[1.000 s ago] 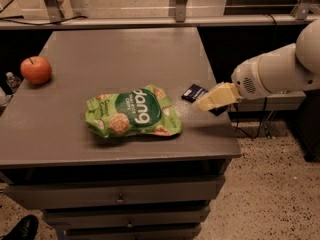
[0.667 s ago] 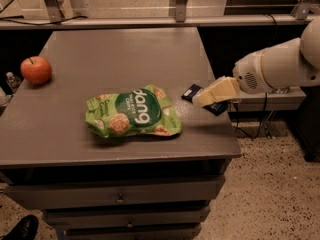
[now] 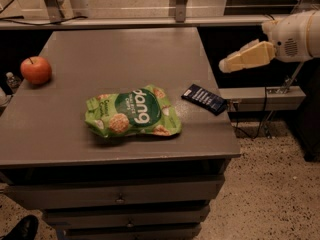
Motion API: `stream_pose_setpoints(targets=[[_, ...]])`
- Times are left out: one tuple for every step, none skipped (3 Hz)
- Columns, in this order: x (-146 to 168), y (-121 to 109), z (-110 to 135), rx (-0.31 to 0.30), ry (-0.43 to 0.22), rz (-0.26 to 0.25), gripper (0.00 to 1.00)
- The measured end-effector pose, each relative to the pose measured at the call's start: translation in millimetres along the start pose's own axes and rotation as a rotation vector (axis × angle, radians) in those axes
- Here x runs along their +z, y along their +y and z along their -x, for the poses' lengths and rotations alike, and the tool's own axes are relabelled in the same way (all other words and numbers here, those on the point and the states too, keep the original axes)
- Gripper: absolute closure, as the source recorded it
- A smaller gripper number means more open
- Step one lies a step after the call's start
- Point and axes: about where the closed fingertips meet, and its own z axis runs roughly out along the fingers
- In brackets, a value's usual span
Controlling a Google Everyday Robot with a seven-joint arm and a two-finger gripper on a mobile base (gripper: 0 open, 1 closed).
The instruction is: Move rxbar blueberry near green rice chip bag
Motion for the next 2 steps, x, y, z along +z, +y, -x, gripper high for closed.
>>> stream_pose_setpoints(targets=[[-50.2, -29.0, 34.0, -0.096, -0.083, -0.026, 0.0], [-69.2, -36.8, 58.3, -0.135, -0.119, -0.051, 0.0]])
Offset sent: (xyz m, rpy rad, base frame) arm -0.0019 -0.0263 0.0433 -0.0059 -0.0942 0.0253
